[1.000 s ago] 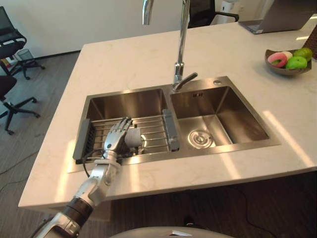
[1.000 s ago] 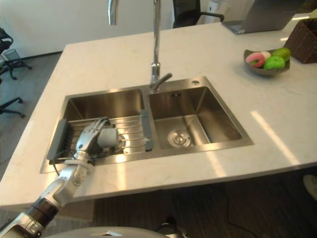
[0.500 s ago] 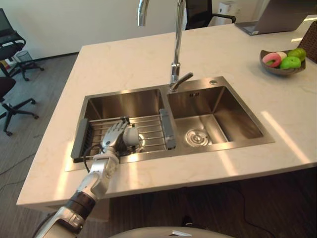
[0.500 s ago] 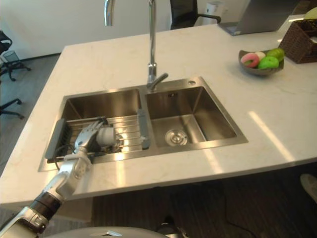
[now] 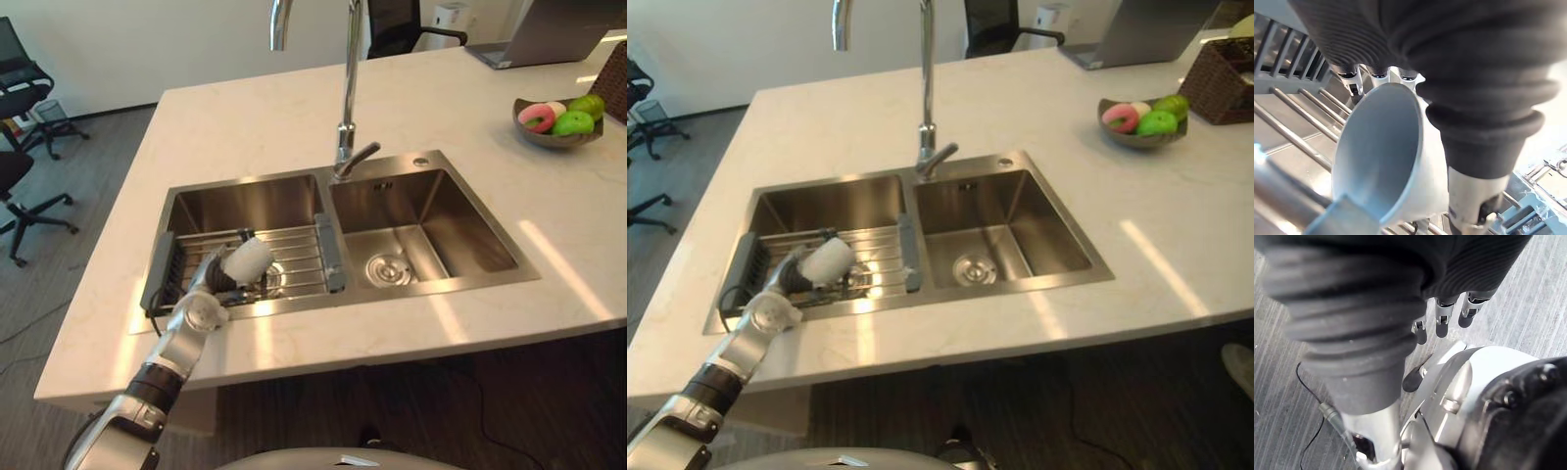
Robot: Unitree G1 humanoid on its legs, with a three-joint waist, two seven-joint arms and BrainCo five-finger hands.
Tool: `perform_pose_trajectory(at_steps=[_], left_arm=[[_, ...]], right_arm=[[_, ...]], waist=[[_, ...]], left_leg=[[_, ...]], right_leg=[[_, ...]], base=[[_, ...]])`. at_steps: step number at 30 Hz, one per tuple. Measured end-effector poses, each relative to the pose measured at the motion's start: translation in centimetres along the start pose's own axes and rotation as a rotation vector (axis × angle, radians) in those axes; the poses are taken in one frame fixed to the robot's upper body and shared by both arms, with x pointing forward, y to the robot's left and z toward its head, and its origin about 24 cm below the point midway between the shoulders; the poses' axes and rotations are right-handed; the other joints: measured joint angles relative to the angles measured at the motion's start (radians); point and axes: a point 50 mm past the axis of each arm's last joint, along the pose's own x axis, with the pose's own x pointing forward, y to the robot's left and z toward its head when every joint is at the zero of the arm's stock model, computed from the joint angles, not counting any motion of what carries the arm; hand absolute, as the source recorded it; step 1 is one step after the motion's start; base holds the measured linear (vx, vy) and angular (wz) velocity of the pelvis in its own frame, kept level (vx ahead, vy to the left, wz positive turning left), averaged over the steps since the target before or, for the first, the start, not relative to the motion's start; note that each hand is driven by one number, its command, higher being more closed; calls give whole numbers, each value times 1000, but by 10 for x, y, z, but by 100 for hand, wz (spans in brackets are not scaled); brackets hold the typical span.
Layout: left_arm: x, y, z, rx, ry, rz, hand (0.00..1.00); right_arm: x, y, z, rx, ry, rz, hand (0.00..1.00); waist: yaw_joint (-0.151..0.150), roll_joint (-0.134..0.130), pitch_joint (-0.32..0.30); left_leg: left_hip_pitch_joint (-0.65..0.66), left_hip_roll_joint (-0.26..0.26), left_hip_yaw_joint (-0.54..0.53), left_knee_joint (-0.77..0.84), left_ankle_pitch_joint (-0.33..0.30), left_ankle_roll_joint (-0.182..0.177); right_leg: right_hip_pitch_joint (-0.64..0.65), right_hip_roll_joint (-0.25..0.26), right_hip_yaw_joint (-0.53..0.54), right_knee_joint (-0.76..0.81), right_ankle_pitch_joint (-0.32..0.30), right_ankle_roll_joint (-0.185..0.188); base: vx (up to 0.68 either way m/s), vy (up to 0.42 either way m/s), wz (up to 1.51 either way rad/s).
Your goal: Walk over to the sink, pick up the cup, carry it to the dishwasher, place the cup inside the dishwasher, then close the dishwasher door
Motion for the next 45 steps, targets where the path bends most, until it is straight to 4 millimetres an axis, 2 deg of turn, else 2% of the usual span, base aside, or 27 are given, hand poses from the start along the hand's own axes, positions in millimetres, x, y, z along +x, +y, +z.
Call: perform_pose_trajectory(at_steps=[8,15,31,34,38,45], left_arm=[[-2,-5,10,275,-125,9,0],[-3,-10,14,409,-163,-32,0],[-1,-9,11,447,-92,-66,0],[8,1,17,462,-51,-86,0],[14,7,18,472,-3,-98,0],[17,11,21,476,0,-94,0]], right_arm=[[-1,-1,0,-16,-15,11,0],[-1,-1,3,-31,-24,26,0],[-1,0,4,-39,-29,27,0],[-1,0,4,-40,-31,29,0],[-2,-1,7,-20,-30,29,0],[-2,-1,8,-23,-33,29,0]], waist=[[-3,3,2],[-8,18,6],[-21,22,10],[-30,25,16],[-54,44,33],[-51,49,46]], left_leg=[[0,8,1,0,3,-5],[-1,13,-1,0,2,-6],[-3,15,0,0,5,-10],[-3,17,2,0,5,-11],[-2,20,6,0,3,-15],[16,28,13,1,-5,-25]], right_leg=[[-1,12,1,0,-1,-2],[-2,16,1,0,-3,-4],[-4,16,5,0,-2,-5],[-6,18,10,0,-2,-5],[-8,27,23,0,-3,-7],[-7,40,34,0,-8,-8]], base=[[0,0,0],[0,0,0],[0,0,0],[0,0,-5],[3,0,-11],[72,9,-6]])
